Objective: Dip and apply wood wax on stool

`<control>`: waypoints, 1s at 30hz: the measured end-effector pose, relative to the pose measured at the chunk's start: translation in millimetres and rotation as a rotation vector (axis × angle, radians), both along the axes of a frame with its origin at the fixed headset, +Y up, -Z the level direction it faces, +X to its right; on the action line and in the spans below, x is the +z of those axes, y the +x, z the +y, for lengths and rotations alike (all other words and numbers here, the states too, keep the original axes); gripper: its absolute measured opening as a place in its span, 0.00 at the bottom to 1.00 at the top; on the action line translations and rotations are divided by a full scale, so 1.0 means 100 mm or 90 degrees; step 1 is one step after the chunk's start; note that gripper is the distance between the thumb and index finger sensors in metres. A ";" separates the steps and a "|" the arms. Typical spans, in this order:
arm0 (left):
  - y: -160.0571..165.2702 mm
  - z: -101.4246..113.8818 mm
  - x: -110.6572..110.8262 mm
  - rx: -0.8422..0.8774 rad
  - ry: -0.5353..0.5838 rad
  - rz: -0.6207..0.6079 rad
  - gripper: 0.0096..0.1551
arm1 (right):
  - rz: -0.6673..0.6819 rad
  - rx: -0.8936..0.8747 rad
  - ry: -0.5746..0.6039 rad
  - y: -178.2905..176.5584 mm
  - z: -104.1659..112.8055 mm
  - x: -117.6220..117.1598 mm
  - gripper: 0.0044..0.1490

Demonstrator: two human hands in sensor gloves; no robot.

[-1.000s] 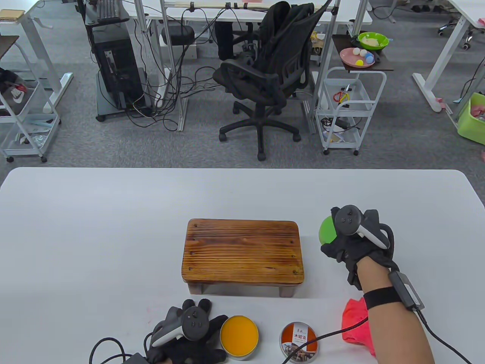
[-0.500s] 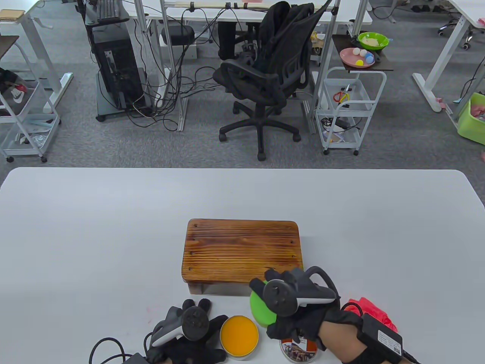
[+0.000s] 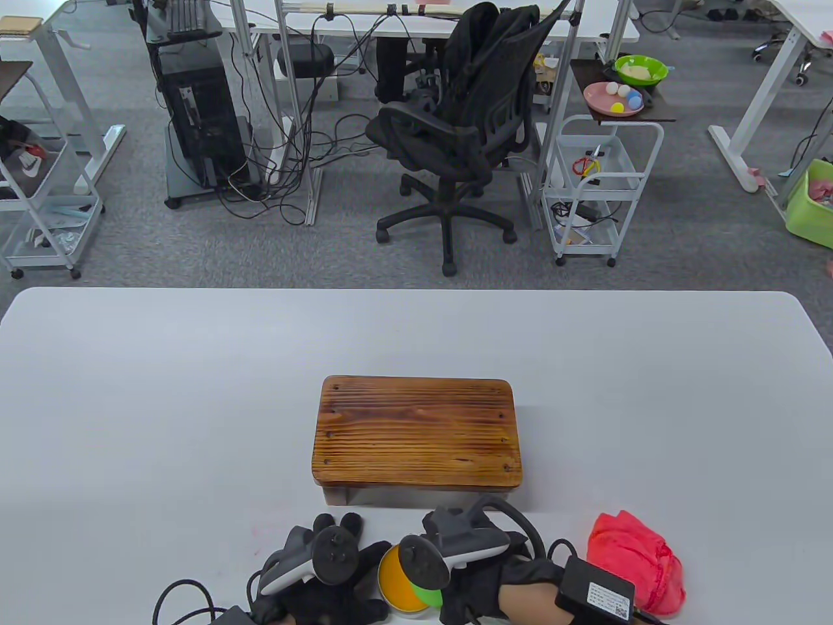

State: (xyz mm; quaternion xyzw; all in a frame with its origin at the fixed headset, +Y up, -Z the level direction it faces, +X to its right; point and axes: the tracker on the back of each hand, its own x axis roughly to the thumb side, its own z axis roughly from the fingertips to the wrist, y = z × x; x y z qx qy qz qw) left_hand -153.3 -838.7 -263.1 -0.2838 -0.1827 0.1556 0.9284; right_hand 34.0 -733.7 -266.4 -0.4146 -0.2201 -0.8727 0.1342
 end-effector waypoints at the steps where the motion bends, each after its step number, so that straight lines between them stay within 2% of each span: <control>1: 0.00 0.00 0.00 0.000 0.000 0.000 0.33 | 0.000 -0.002 -0.002 -0.01 -0.02 0.00 0.67; 16: 0.00 0.00 0.00 0.000 0.000 0.000 0.33 | 0.002 -0.061 -0.032 -0.21 -0.09 -0.02 0.65; 30: 0.00 0.00 0.00 0.000 0.000 0.000 0.33 | -0.034 -0.132 -0.062 -0.13 -0.13 -0.06 0.66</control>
